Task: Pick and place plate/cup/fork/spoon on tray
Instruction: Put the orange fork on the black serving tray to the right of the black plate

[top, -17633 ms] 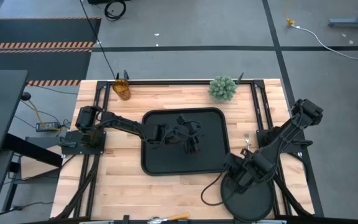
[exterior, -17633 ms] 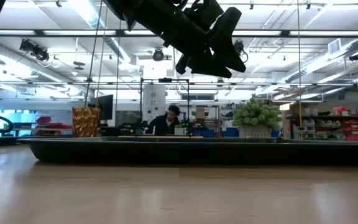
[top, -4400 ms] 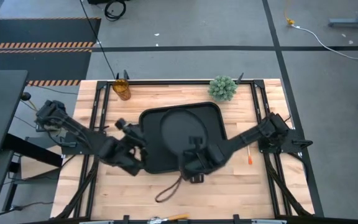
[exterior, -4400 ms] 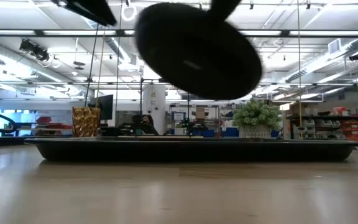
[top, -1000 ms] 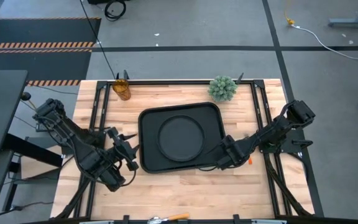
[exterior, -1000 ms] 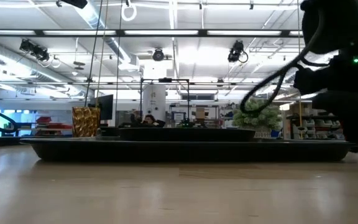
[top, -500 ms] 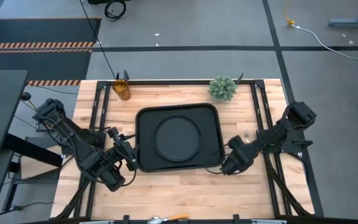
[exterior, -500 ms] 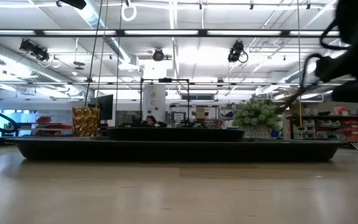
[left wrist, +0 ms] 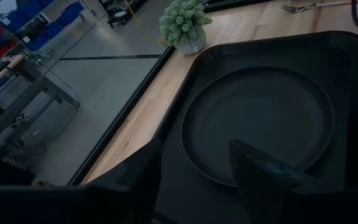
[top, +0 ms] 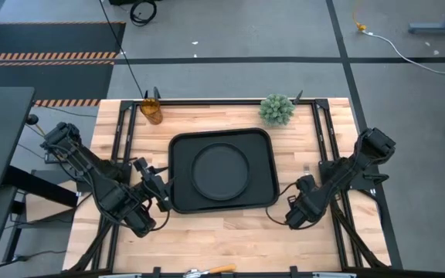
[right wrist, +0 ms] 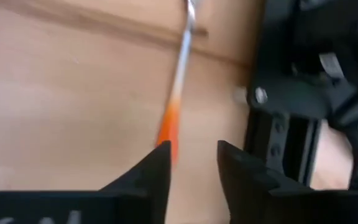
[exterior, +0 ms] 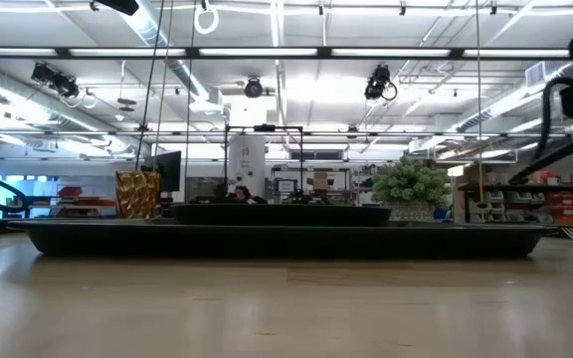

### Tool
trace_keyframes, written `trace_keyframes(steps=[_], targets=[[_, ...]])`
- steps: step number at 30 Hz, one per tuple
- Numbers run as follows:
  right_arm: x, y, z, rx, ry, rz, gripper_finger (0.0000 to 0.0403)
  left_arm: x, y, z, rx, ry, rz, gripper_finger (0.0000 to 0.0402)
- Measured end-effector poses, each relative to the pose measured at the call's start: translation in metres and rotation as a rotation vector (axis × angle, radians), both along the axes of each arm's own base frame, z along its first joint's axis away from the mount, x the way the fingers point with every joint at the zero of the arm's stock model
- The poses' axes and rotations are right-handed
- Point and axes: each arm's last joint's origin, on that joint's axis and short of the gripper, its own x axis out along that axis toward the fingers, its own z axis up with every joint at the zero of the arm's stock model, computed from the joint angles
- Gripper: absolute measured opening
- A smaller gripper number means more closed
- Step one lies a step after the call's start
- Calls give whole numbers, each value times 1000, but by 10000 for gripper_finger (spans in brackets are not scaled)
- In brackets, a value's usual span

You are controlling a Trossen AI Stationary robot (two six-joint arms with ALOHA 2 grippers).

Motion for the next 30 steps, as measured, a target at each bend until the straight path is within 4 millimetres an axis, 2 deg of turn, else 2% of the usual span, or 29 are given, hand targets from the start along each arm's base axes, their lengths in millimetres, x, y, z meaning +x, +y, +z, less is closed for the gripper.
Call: trace_keyframes(steps=[7,10,15,19,22,27,30], targets=[[-11,17,-2,26,-25,-37,206,0,0,0,20,1,-8,192],[-16,26,-3,34,-64,-51,225,0,0,1,24,1,-9,192],[-25,33,-21,127,-91,-54,225,1,0,2,49,-33,-3,192],[-31,27,-36,156,-128,-47,218,1,0,2,47,-41,-2,192],[-30,23,-36,135,-128,-44,217,2,-1,2,38,-52,-1,192],[-27,17,-22,67,-169,-13,217,4,0,2,34,-63,6,192],[-24,20,-15,118,-214,-14,217,5,2,2,35,-63,16,192]])
